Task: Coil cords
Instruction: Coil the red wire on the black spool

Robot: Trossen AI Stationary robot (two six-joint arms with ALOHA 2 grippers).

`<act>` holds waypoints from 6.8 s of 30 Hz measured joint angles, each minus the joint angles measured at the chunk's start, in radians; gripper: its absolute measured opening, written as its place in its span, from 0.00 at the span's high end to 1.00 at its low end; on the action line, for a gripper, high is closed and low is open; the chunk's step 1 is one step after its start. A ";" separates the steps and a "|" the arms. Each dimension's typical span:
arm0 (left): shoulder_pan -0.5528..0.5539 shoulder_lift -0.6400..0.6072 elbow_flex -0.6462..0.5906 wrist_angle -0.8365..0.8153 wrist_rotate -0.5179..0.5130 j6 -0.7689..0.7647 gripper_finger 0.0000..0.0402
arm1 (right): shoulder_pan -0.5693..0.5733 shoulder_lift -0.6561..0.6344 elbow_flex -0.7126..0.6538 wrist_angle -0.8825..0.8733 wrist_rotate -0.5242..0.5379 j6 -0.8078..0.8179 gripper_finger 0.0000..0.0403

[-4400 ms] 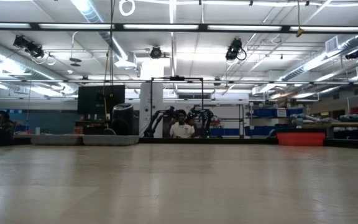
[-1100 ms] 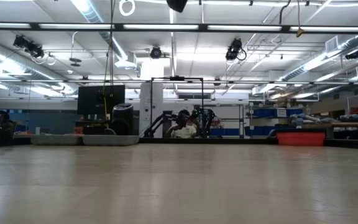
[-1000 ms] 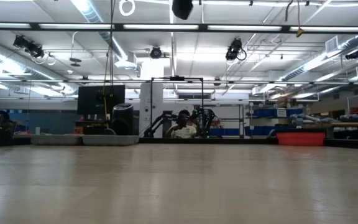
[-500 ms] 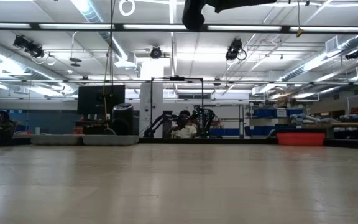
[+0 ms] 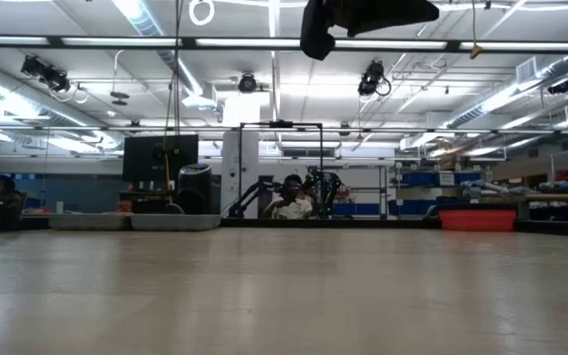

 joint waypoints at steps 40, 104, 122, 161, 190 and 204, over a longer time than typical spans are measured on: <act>-0.117 -0.179 0.000 -0.254 -0.450 0.314 1.00 | 0.156 0.001 0.000 -0.458 0.073 0.341 1.00; -0.045 -0.177 0.000 -0.091 -0.171 0.187 1.00 | -0.207 0.002 0.000 -0.157 -0.204 -0.036 1.00; -0.044 -0.174 0.000 -0.203 -0.128 0.157 0.80 | -0.206 0.002 0.000 -0.089 -0.219 -0.058 1.00; -0.023 -0.108 0.000 -0.244 -0.066 -0.162 0.73 | -0.089 -0.023 0.000 0.014 -0.115 -0.121 1.00; 0.013 -0.108 0.000 -0.151 -0.083 -0.029 0.98 | -0.090 -0.022 0.000 0.049 -0.151 -0.114 1.00; -0.002 -0.108 0.000 -0.313 -0.393 0.092 1.00 | -0.043 -0.022 0.000 0.055 -0.120 -0.124 1.00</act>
